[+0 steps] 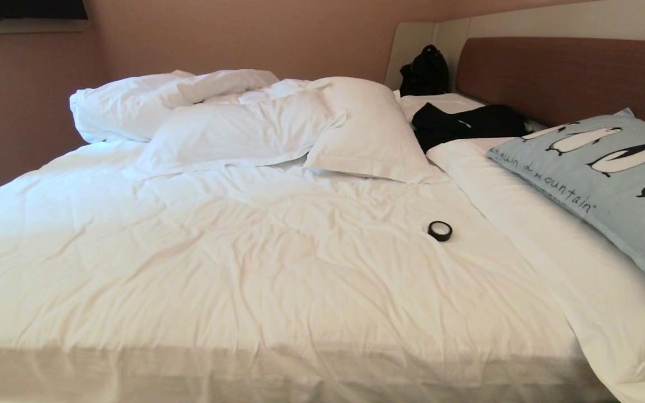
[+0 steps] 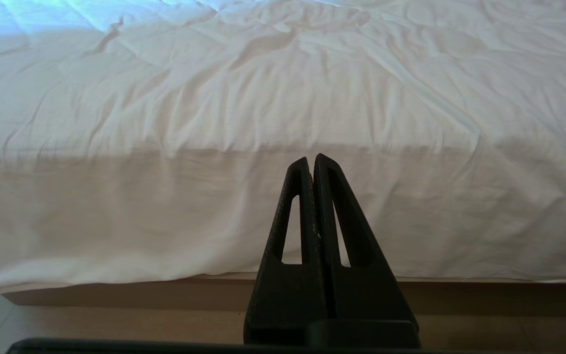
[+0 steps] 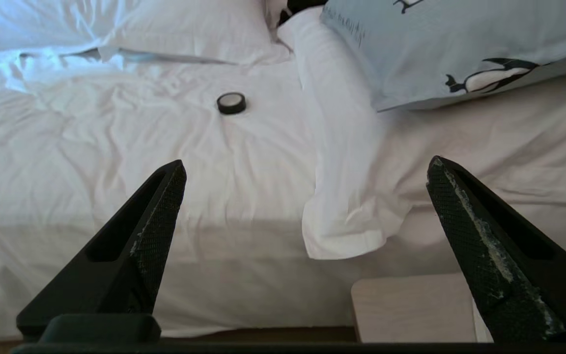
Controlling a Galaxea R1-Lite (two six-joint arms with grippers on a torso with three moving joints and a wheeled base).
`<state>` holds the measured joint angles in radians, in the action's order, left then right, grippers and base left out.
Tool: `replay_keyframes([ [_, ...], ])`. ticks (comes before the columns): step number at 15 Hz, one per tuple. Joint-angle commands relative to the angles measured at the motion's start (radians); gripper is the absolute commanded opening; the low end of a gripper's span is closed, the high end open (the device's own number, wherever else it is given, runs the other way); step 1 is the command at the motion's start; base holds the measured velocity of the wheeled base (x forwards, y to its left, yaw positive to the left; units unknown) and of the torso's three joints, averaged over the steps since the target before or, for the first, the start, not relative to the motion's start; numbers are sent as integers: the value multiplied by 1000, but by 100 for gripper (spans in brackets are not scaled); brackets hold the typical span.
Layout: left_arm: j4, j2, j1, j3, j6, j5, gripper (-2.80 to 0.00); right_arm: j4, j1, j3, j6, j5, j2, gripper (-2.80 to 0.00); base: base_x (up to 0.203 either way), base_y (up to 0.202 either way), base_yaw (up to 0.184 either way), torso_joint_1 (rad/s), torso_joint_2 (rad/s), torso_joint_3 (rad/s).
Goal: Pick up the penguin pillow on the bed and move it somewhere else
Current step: Pick up the pillow
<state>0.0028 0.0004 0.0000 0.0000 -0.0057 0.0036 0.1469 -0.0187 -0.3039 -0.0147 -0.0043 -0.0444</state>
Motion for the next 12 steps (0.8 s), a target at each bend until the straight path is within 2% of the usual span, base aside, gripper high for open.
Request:
replay_keyframes([
  [1,0,0,0,2,0,-1,-280,92,2,-65,-9,2,-148,0,0,0,0,0,0,0],
  [5,0,0,0,2,0,1,-280,-55,19,-169,-130,18,-508,0,0,0,0,0,0,0],
  [8,0,0,0,2,0,1,-280,-188,24,-303,-199,31,-785,0,0,0,0,0,0,0],
  [12,0,0,0,2,0,-1,-280,-279,-14,-523,-187,38,-1048,0,0,0,0,0,0,0],
])
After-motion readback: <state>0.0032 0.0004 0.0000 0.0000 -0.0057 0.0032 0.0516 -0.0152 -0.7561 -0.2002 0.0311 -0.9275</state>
